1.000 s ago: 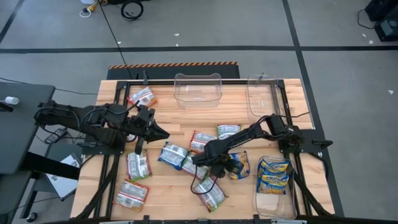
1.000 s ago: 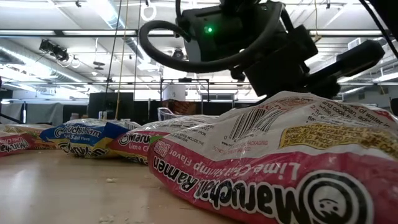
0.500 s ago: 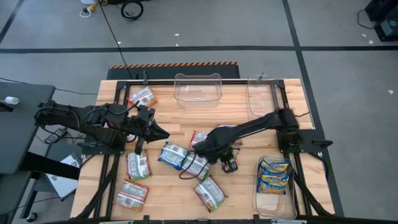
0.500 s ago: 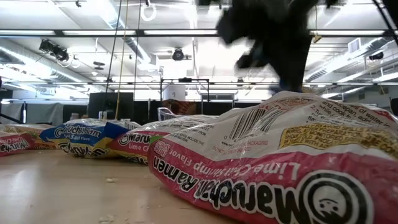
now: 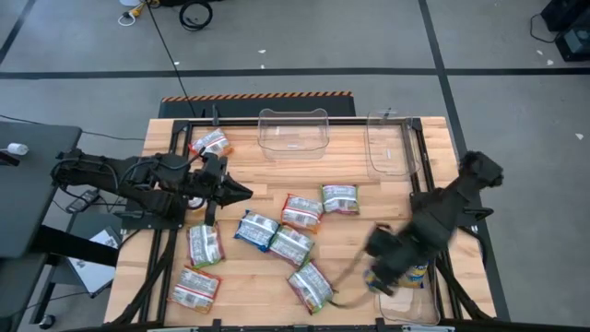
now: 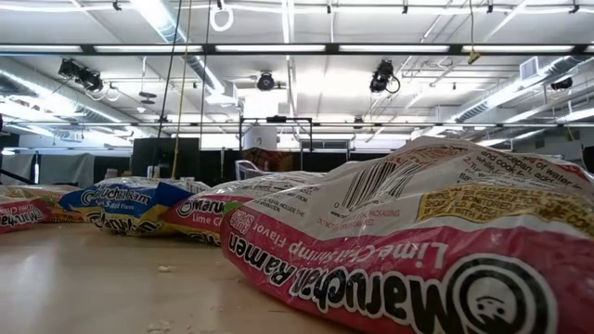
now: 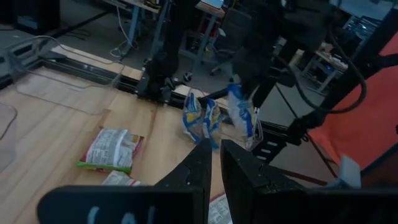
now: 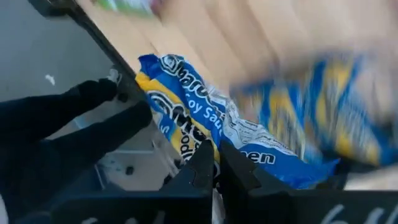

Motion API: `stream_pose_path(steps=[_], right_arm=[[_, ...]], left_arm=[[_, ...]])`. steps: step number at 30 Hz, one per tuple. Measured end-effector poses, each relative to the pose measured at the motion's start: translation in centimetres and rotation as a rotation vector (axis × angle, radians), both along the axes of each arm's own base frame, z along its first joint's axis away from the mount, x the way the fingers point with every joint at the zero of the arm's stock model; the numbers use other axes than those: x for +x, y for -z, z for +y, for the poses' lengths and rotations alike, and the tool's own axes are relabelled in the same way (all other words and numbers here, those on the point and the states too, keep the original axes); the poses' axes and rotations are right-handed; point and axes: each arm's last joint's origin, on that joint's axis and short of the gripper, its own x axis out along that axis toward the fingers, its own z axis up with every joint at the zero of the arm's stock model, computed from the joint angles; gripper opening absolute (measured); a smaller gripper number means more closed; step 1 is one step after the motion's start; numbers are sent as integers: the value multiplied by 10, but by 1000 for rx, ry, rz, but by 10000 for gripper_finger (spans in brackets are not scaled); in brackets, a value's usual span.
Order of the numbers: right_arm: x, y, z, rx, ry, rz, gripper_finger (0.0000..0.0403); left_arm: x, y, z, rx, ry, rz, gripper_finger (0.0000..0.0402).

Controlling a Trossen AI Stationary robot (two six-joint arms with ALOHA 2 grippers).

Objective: Sort Maruchan noodles
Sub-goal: Put the bottom right blue noodle pack into the bottom right transparent bin

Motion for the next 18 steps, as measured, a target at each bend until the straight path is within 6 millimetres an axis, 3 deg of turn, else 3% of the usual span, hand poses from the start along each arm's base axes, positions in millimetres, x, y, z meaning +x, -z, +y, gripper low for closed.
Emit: stream_pose_path(steps=[4,8,12,18], right_arm=[[-38,23,25,-32,145,91,14],[-58,58,39,-61,246,138,14],[-65,86,42,-91,320,119,18],[-65,102,37,-136,419,85,20]], left_arm=[[0,-1,1,3,-36,-16,41],[1,-4,2,4,-72,-39,41],[1,-5,2,1,-83,-57,41],[1,-5,2,-25,-86,-53,41]])
